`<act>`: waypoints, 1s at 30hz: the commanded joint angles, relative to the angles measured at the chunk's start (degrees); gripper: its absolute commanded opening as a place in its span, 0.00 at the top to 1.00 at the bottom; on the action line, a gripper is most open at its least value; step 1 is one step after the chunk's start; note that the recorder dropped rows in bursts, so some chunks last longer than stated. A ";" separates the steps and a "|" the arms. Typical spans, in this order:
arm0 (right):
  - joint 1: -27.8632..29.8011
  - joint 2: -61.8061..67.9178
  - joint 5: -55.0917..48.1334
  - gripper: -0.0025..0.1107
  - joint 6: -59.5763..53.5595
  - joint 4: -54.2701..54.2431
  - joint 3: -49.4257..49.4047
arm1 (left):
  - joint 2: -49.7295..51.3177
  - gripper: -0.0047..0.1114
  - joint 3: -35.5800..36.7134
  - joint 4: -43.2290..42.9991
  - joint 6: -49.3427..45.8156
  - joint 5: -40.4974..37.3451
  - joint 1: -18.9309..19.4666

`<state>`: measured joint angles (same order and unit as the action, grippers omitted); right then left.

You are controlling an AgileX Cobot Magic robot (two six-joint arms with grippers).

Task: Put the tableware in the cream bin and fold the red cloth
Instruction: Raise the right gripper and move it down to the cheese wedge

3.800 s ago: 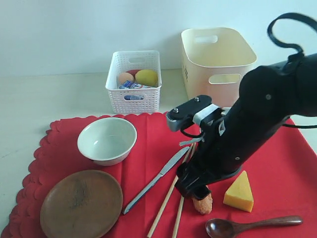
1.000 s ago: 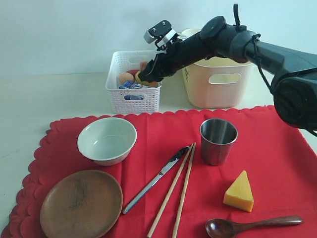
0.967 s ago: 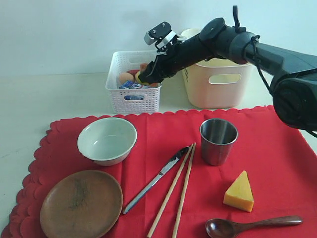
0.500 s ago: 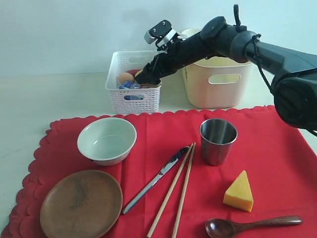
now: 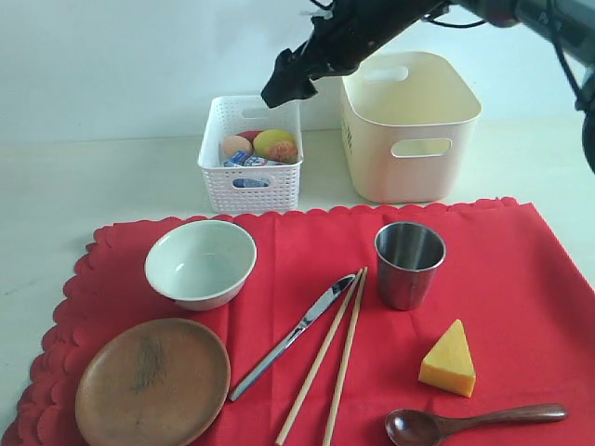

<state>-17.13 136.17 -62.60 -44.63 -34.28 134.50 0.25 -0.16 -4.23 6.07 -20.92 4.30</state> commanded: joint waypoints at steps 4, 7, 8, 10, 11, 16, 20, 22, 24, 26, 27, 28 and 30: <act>0.55 -5.76 -7.37 0.14 13.04 8.77 -0.05 | -0.25 0.29 0.16 -0.08 0.13 0.65 -0.35; 0.55 -8.70 -7.37 0.14 16.00 11.16 -4.40 | -0.25 0.29 0.16 -0.08 0.13 0.65 -0.35; 0.55 -9.84 -7.37 0.14 16.00 11.16 -5.93 | -0.25 0.29 0.16 -0.08 0.13 0.65 -0.35; 0.55 -12.34 -7.37 0.14 16.00 11.59 -10.26 | -0.25 0.29 0.16 -0.08 0.13 0.65 -0.35; 0.55 -13.65 -7.37 0.14 16.00 12.16 -12.64 | -0.25 0.29 0.16 -0.08 0.13 0.65 -0.35; 0.55 -21.25 -7.37 0.14 19.49 19.32 -26.06 | -0.25 0.29 0.16 -0.08 0.13 0.65 -0.35; 0.55 -29.84 -2.58 0.14 24.05 26.65 -39.17 | -0.25 0.29 0.16 -0.08 0.13 0.65 -0.35; 0.55 -33.78 0.12 0.14 26.04 28.87 -45.41 | -0.25 0.29 0.16 -0.08 0.13 0.65 -0.35; 0.55 -37.28 2.06 0.14 27.20 29.41 -51.18 | -0.25 0.29 0.16 -0.08 0.13 0.65 -0.35; 0.55 -40.53 2.99 0.14 28.93 29.86 -56.94 | -0.25 0.29 0.16 -0.08 0.13 0.65 -0.35; 0.55 -41.64 3.24 0.14 29.96 30.15 -59.51 | -0.25 0.29 0.16 -0.08 0.13 0.65 -0.35; 0.55 -42.85 3.24 0.14 31.04 30.15 -61.86 | -0.25 0.29 0.16 -0.08 0.13 0.65 -0.35; 0.55 -44.86 3.62 0.14 33.00 30.15 -65.79 | -0.25 0.29 0.16 -0.08 0.13 0.65 -0.35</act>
<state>-16.91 94.10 -60.48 -14.36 -4.71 73.50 0.25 -0.16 -4.23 6.07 -20.92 4.30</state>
